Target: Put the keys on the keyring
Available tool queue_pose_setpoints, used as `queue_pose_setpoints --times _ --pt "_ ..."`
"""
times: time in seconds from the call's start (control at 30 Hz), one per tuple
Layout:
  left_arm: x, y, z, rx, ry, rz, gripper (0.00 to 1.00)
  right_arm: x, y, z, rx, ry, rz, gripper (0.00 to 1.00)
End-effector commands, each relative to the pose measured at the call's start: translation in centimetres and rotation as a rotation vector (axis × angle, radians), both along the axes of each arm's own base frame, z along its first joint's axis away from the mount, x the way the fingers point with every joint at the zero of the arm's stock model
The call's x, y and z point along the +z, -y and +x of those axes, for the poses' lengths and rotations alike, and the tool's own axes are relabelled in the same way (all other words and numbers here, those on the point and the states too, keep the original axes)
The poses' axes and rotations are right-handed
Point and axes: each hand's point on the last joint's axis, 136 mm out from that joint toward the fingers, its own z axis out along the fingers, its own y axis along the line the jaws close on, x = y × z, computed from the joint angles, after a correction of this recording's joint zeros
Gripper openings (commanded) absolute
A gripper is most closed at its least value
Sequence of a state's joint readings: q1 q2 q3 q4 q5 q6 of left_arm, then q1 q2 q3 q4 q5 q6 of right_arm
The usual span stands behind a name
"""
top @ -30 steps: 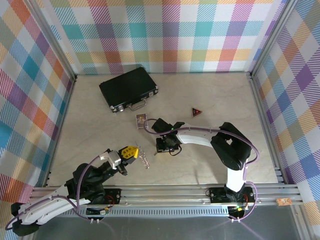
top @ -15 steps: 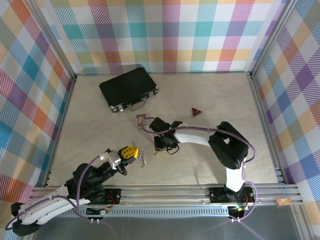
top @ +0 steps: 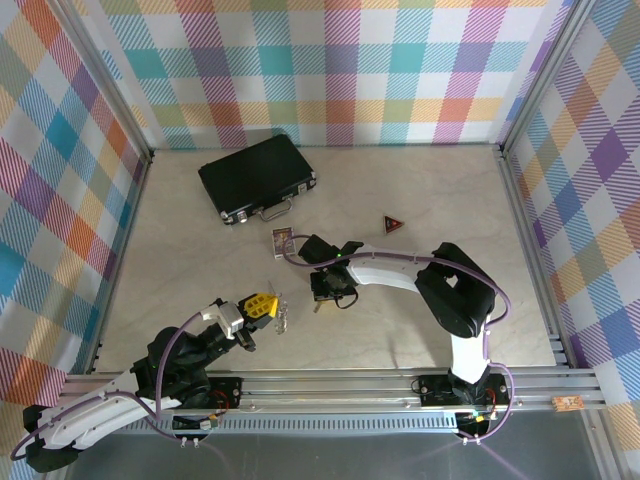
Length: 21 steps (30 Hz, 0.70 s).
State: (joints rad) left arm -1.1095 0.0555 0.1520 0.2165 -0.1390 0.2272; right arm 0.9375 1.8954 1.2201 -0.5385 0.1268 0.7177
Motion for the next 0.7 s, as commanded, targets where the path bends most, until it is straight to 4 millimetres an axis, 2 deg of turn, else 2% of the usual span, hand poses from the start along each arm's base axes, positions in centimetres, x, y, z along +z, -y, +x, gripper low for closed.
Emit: queue_pose_setpoints --times 0.0,0.13,0.4,0.57,0.67 --pt "1.7 -0.3 -0.7 -0.026 0.031 -0.074 0.0 1.0 0.6 0.0 0.013 0.02 -0.039 0.09" --pt "1.7 -0.4 -0.7 -0.026 0.031 -0.075 0.0 1.4 1.8 -0.6 0.038 0.008 -0.089 0.03" --pt "1.4 -0.4 -0.5 -0.017 0.027 -0.068 0.0 2.7 7.2 -4.3 0.172 -0.14 -0.318 0.0" --pt "1.3 -0.4 -0.5 -0.019 0.024 -0.073 0.0 2.4 8.9 -6.7 0.227 -0.296 -0.402 0.0" --pt "1.3 -0.5 -0.6 -0.023 0.026 -0.083 0.0 2.0 9.0 -7.4 0.239 -0.355 -0.395 0.0"
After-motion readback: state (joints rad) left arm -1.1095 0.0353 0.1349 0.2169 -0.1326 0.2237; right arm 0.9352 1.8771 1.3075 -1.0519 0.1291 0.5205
